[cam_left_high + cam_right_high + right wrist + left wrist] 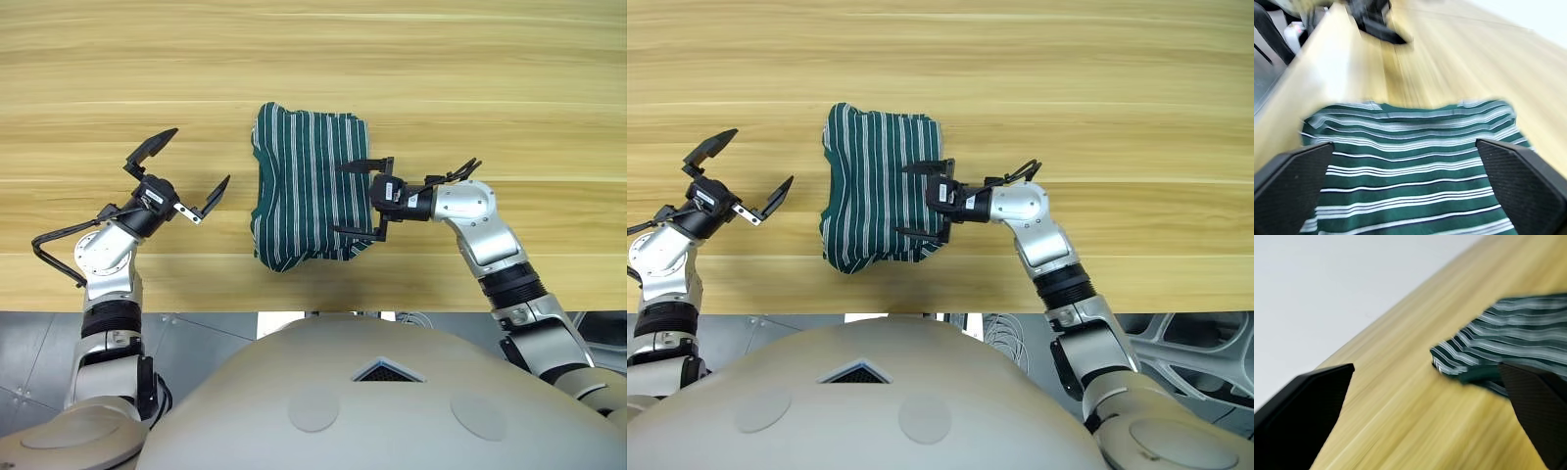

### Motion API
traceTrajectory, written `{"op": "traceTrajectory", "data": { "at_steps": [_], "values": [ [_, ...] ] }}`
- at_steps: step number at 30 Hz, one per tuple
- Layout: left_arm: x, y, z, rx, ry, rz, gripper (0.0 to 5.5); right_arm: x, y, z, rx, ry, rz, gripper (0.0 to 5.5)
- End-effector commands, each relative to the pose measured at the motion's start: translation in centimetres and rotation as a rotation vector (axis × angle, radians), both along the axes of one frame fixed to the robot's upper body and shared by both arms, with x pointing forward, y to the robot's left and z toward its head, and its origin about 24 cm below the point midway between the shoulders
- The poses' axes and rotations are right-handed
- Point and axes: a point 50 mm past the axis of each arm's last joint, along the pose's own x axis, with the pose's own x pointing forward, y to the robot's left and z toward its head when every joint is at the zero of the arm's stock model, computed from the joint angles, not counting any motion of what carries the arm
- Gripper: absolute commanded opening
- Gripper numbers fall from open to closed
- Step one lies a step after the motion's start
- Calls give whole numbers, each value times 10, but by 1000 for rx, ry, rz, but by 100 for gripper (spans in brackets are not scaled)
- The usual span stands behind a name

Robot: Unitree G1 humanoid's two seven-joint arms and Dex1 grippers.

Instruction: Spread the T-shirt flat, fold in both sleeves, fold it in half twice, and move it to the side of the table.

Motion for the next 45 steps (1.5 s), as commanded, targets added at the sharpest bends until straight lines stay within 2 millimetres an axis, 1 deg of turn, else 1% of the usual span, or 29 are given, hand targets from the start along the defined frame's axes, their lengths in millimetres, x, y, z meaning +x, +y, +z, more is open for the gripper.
{"op": "traceTrajectory", "data": {
  "at_steps": [1,2,3,5,9,11,13,16,21,25,29,34,39,41,45],
  "values": [
    [-3,0,-2,239,2,-120,538,12,-58,10,-125,-180,-2,540],
    [-4,2,-4,308,14,-150,538,14,-71,1,-233,-223,-6,540],
    [-7,2,-8,370,32,-193,538,15,-78,-10,-337,-271,7,540],
    [-14,0,-14,441,59,-268,538,14,-82,-25,-422,-328,55,540],
    [-27,-6,-30,520,132,-420,538,14,-85,-43,-463,-329,100,540],
    [-30,-3,-33,547,154,-452,538,17,-84,-49,-484,-328,110,540],
    [-32,0,-37,568,185,-482,538,16,-77,-54,-471,-328,128,540],
    [-35,-3,-37,554,199,-536,538,11,-63,-60,-420,-316,174,540],
    [-37,-23,-45,510,198,-616,538,6,-48,-63,-360,-295,224,540],
    [-39,-35,-50,491,208,-672,538,1,-46,-65,-346,-267,261,540],
    [-39,-49,-56,468,206,-711,538,-1,-41,-65,-335,-275,279,540],
    [-39,-54,-59,467,208,-733,538,-4,-40,-65,-330,-283,297,540],
    [-40,-60,-60,460,194,-751,538,-1,-30,-61,-289,-327,280,540],
    [-38,-60,-58,461,181,-747,540,-1,-29,-60,-285,-334,276,508],
    [-36,-60,-56,458,155,-746,540,-1,-28,-59,-267,-341,263,427]
  ]
}}
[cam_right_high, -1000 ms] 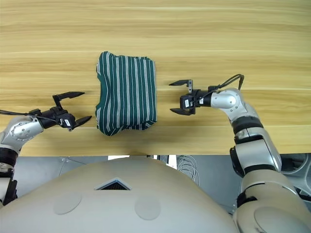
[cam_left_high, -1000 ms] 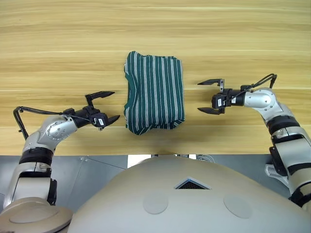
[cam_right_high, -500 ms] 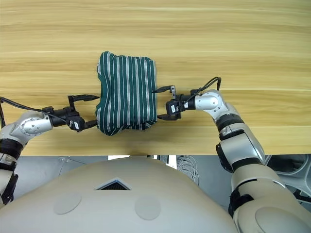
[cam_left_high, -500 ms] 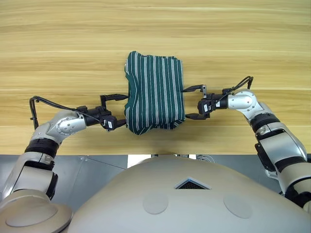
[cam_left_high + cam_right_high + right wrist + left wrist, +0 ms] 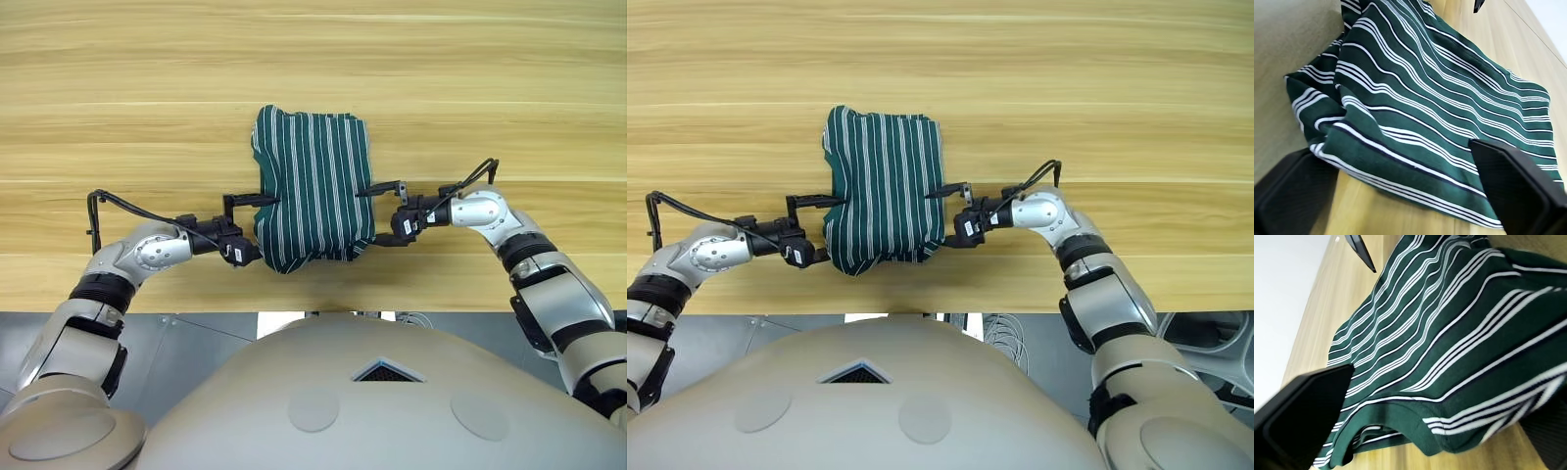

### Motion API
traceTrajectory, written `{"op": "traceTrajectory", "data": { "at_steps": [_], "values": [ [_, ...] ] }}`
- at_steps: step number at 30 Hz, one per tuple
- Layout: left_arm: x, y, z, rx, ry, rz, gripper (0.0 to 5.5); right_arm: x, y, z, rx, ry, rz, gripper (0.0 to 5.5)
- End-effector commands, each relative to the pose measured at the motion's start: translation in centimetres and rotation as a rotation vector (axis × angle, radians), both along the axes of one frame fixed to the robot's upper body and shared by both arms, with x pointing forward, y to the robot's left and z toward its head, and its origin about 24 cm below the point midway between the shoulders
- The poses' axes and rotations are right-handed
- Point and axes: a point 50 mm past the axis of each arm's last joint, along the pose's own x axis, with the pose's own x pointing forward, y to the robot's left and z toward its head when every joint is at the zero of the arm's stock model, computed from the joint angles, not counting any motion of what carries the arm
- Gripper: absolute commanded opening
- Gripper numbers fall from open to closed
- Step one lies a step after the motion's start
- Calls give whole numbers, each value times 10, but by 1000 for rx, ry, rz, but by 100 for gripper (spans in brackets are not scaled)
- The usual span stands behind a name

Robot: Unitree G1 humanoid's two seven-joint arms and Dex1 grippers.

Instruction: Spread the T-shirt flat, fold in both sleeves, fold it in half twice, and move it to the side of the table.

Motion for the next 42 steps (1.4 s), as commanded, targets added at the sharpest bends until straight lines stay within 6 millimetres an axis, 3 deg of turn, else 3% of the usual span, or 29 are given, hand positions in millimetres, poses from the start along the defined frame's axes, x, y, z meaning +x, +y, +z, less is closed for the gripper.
{"op": "traceTrajectory", "data": {
  "at_steps": [1,6,21,32,38,42],
  "values": [
    [-16,3,-16,104,81,-45,540,0,1,0,10,-6,-10,404],
    [-16,5,-16,118,78,-64,469,-1,-1,-1,-15,-8,13,321],
    [-18,6,-21,155,30,-109,176,-7,-2,2,3,-6,71,29],
    [-19,3,-19,61,40,-101,0,-10,-3,3,24,6,89,15],
    [-13,4,7,-176,124,27,0,-12,-9,7,61,67,90,15],
    [-8,7,34,-352,272,131,0,-8,-24,22,164,291,58,15]
  ]
}}
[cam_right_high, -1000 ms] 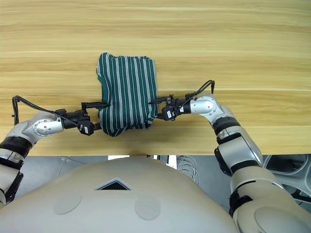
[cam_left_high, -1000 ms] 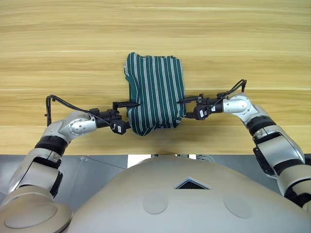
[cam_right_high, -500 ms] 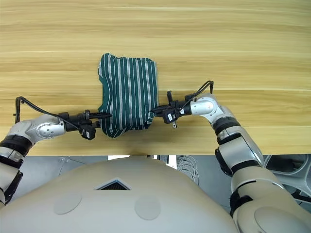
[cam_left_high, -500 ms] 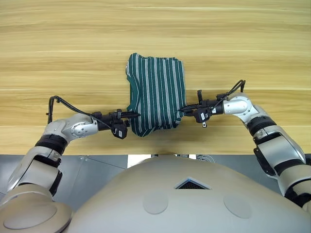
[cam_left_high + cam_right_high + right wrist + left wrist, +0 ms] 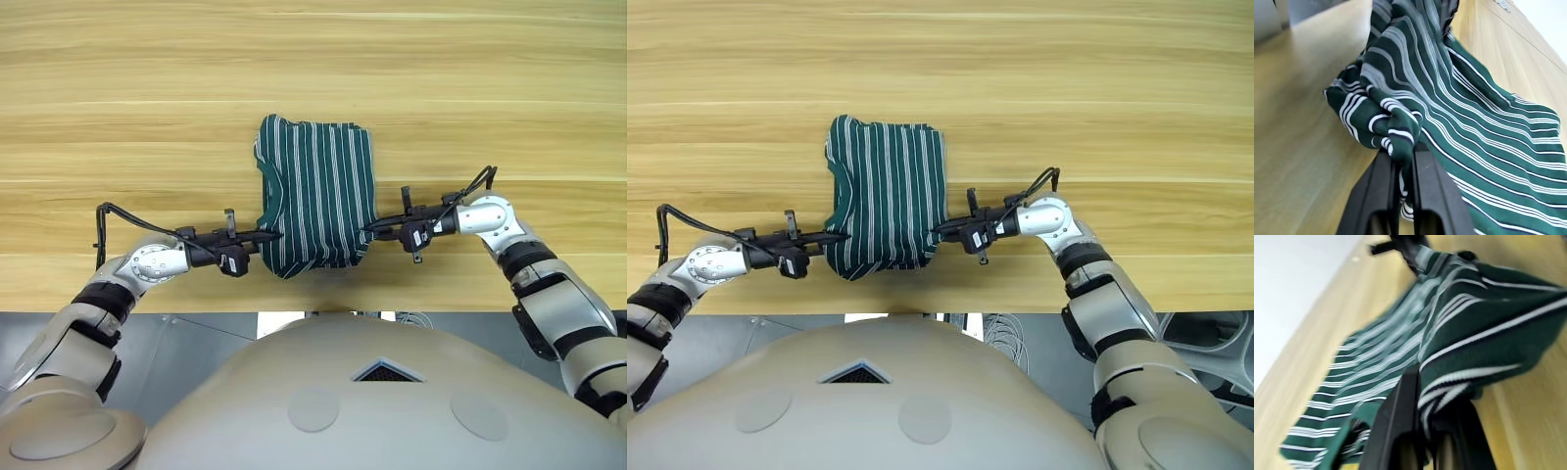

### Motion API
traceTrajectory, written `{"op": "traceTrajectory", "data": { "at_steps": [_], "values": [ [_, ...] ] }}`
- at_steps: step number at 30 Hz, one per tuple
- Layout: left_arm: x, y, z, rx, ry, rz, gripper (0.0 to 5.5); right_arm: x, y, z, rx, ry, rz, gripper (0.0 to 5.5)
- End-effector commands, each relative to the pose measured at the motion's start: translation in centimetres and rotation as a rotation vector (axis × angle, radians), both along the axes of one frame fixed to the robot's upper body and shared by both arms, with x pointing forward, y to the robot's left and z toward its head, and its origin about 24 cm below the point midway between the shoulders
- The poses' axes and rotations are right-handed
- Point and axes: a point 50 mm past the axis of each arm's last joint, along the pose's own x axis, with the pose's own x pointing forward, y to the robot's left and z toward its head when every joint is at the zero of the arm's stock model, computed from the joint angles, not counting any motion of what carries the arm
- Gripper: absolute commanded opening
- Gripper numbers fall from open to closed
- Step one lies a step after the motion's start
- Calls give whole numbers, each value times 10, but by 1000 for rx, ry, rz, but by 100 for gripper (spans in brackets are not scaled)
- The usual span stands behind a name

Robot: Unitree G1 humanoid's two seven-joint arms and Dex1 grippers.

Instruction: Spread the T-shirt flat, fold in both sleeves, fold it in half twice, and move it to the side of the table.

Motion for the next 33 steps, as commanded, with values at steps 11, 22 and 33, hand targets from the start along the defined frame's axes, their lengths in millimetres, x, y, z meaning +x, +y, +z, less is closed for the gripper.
{"op": "traceTrajectory", "data": {
  "at_steps": [11,22,33],
  "values": [
    [57,17,16,-226,587,212,0,49,-28,48,243,539,-137,15],
    [136,-1,21,-204,791,395,0,94,-13,39,157,706,-348,15],
    [127,6,-13,-64,869,494,0,95,-15,17,114,768,-601,15]
  ]
}}
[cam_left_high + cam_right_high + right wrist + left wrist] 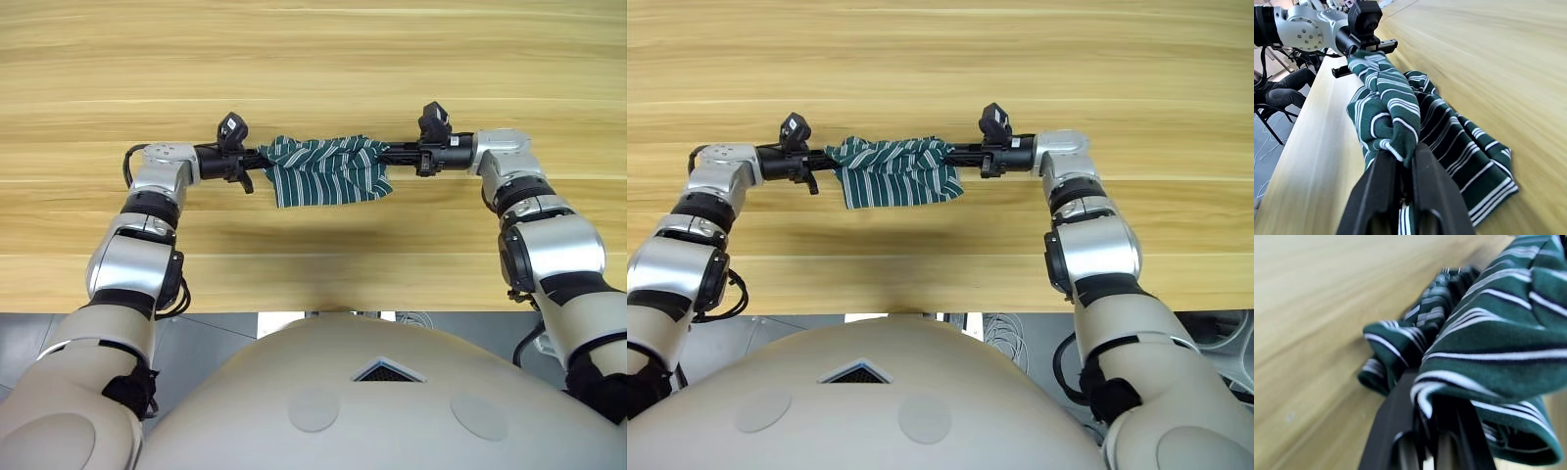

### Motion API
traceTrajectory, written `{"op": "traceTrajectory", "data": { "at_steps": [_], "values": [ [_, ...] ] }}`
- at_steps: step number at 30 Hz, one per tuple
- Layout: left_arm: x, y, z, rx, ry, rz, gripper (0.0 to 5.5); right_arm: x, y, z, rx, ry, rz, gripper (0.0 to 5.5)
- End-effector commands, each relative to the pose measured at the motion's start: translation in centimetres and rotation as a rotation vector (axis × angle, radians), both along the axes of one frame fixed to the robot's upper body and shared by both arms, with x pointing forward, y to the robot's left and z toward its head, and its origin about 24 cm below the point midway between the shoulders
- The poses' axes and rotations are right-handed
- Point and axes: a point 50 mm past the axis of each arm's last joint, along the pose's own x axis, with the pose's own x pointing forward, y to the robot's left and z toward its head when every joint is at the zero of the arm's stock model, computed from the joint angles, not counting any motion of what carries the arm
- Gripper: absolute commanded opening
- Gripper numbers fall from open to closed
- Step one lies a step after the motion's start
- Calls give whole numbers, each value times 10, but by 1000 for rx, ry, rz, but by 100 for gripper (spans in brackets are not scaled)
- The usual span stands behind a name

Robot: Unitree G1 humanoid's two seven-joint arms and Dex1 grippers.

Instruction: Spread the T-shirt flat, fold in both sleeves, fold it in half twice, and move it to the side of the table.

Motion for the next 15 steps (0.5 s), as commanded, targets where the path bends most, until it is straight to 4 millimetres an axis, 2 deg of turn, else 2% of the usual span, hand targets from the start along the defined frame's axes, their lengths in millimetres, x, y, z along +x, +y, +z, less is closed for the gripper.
{"op": "traceTrajectory", "data": {
  "at_steps": [1,3,5,10,15],
  "values": [
    [-1,11,0,60,1,-11,0,5,-7,0,-58,9,-72,15],
    [-2,14,-1,67,4,-14,0,5,-8,-2,-74,18,-93,15],
    [-3,18,1,66,0,-8,0,5,-10,-4,-92,27,-115,56],
    [1,20,5,50,-15,7,82,6,-11,-6,-102,41,-164,139],
    [1,12,2,4,-13,29,163,14,-5,-3,-80,14,-254,229]
  ]
}}
